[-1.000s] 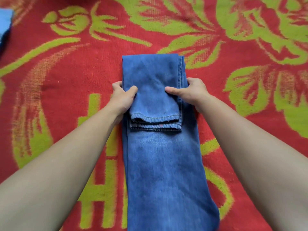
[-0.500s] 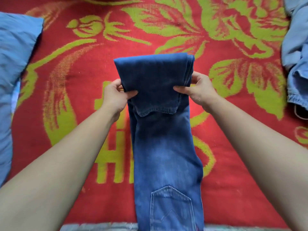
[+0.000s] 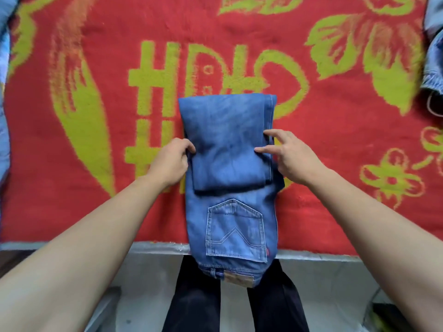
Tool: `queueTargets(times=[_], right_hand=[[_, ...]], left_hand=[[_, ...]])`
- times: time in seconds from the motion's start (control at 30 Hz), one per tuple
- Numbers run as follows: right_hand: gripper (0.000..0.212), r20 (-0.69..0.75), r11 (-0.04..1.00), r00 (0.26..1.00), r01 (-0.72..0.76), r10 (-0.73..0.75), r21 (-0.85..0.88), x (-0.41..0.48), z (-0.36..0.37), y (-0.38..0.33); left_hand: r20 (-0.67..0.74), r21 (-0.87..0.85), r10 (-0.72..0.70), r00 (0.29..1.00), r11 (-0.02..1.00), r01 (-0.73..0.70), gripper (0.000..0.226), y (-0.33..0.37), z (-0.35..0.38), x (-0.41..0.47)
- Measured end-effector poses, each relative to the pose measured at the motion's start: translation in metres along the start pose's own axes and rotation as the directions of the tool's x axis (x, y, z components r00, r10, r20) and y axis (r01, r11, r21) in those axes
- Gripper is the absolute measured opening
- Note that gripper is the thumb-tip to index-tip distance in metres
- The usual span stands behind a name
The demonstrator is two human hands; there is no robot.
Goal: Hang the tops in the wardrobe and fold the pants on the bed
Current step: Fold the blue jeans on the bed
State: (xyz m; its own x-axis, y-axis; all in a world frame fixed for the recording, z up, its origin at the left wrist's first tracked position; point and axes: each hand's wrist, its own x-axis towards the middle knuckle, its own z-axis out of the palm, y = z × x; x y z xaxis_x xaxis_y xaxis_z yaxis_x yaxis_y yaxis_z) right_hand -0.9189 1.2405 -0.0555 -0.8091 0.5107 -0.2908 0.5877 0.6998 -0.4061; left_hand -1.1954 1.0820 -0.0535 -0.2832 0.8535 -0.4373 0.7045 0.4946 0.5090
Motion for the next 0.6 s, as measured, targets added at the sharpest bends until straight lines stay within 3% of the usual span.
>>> queueTargets(times=[0.07, 0.1, 0.17, 0.2, 0.27, 0.33, 0.4, 0.5, 0.6], right_hand=[[0.047, -0.021, 0.969, 0.990, -0.130, 0.138, 0.212, -0.005, -0.003, -0.009], [0.041, -0.068, 0.929, 0.973, -0.188, 0.221, 0.319, -0.006, -0.006, -0.014], [0.034, -0.156, 0.832, 0.907, -0.275, 0.390, 0.482, -0.003, -0.011, -0.023], [0.041, -0.139, 0.772, 0.871, -0.330, 0.470, 0.543, 0.001, -0.011, -0.025], [0.069, 0.041, 0.599, 0.806, -0.472, 0.591, 0.647, 0.010, -0.009, -0.024], [0.092, 0.215, 0.404, 0.769, -0.525, 0.602, 0.749, 0.022, -0.005, -0.019], [0.089, 0.302, 0.234, 0.767, -0.501, 0.566, 0.833, 0.033, -0.002, -0.017], [0.043, 0.391, 0.035, 0.794, -0.458, 0.466, 0.888, 0.045, -0.010, -0.022], [0.034, 0.409, -0.041, 0.834, -0.425, 0.370, 0.904, 0.054, -0.033, -0.021]], left_hand=[[-0.047, -0.232, -0.213, 0.976, 0.953, 0.196, 0.016, 0.003, 0.011, -0.001], [-0.046, -0.355, -0.321, 0.946, 0.890, 0.285, 0.026, 0.007, 0.013, 0.000], [-0.009, -0.513, -0.478, 0.878, 0.756, 0.407, 0.069, 0.015, 0.016, 0.004], [0.003, -0.541, -0.515, 0.857, 0.720, 0.434, 0.087, 0.018, 0.018, 0.006], [0.036, -0.565, -0.552, 0.833, 0.677, 0.472, 0.115, 0.022, 0.021, 0.012], [0.067, -0.630, -0.577, 0.814, 0.608, 0.483, 0.128, 0.021, 0.022, 0.023], [0.104, -0.743, -0.550, 0.828, 0.511, 0.433, 0.116, 0.018, 0.024, 0.033], [0.165, -0.830, -0.455, 0.875, 0.415, 0.372, 0.061, 0.030, 0.019, 0.039], [0.185, -0.872, -0.403, 0.896, 0.354, 0.339, 0.040, 0.046, -0.003, 0.047]])
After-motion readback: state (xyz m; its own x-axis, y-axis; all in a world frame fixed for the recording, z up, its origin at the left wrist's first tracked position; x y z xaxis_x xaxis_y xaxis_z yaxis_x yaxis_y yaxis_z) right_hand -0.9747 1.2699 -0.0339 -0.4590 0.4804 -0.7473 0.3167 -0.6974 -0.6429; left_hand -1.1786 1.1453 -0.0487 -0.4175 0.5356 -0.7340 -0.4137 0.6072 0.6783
